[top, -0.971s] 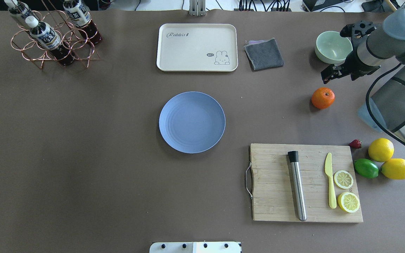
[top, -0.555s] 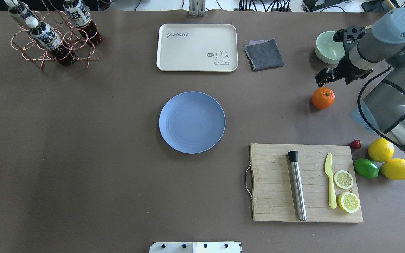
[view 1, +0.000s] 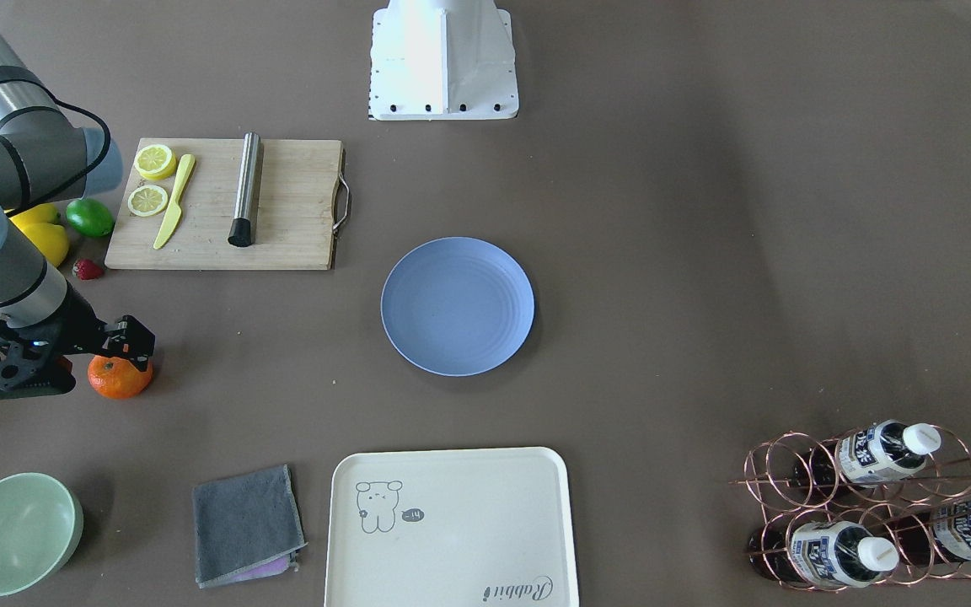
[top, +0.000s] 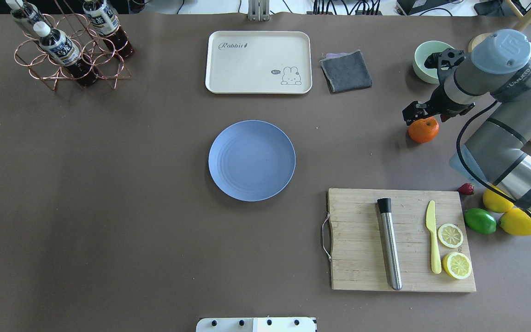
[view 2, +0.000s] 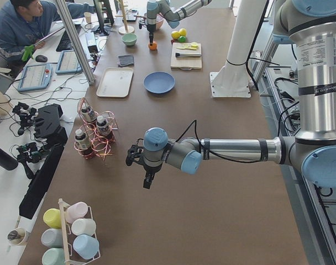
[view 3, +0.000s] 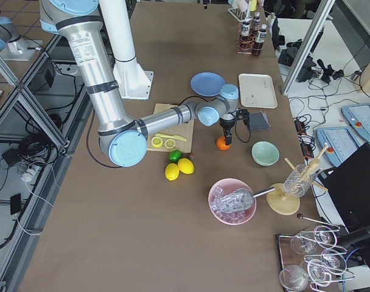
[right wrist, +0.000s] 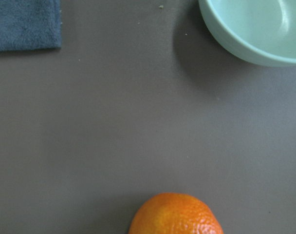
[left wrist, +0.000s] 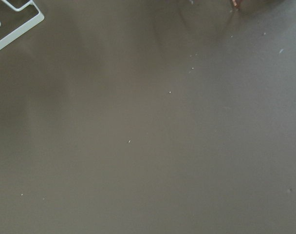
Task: Pick orange to plate
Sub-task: 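Close the right gripper on the orange and lift it, then carry the orange with the right gripper over the plate and lower it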
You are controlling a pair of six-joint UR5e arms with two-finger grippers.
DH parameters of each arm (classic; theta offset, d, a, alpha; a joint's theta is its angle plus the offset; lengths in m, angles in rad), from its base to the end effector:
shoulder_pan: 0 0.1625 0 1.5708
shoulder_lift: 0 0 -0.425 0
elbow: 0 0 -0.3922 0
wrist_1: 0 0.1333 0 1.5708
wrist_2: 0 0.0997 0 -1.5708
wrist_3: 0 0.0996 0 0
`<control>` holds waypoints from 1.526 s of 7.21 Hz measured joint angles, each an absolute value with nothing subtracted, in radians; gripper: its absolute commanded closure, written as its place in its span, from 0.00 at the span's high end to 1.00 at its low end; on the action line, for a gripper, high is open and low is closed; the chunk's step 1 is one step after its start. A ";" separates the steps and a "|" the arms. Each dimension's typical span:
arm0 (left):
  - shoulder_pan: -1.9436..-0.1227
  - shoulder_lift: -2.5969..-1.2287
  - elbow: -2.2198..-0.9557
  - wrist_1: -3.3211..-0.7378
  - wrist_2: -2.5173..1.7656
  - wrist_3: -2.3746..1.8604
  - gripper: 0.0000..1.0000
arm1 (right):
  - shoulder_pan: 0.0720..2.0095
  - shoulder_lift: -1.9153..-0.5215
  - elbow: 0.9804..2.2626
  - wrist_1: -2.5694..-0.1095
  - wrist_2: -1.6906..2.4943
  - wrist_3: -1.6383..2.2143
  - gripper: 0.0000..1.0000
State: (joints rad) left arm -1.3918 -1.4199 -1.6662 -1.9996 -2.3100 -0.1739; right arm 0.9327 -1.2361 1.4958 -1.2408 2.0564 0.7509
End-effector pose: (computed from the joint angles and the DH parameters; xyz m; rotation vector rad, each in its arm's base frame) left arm 0.0145 -0.4520 0.6366 0.2223 0.7816 0.1428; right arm -0.3178 -0.5742 0.4810 0.1423 -0.7314 -0.0356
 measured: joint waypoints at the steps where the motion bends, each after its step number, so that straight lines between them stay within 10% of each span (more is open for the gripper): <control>1: -1.392 -1.419 -1.667 -2.000 -2.317 -0.174 1.00 | 0.929 -1.236 1.465 -1.200 2.056 0.753 0.99; 2: -1.393 -1.417 -1.667 -2.002 -2.326 -0.175 1.00 | 0.926 -1.236 1.446 -1.175 2.056 0.754 0.96; 4: -1.393 -1.417 -1.668 -2.003 -2.332 -0.175 1.00 | 0.917 -1.242 1.436 -1.159 2.052 0.767 0.01; 11: -1.393 -1.406 -1.665 -1.994 -2.336 -0.175 1.00 | 0.811 -1.033 1.628 -1.426 2.034 1.138 0.00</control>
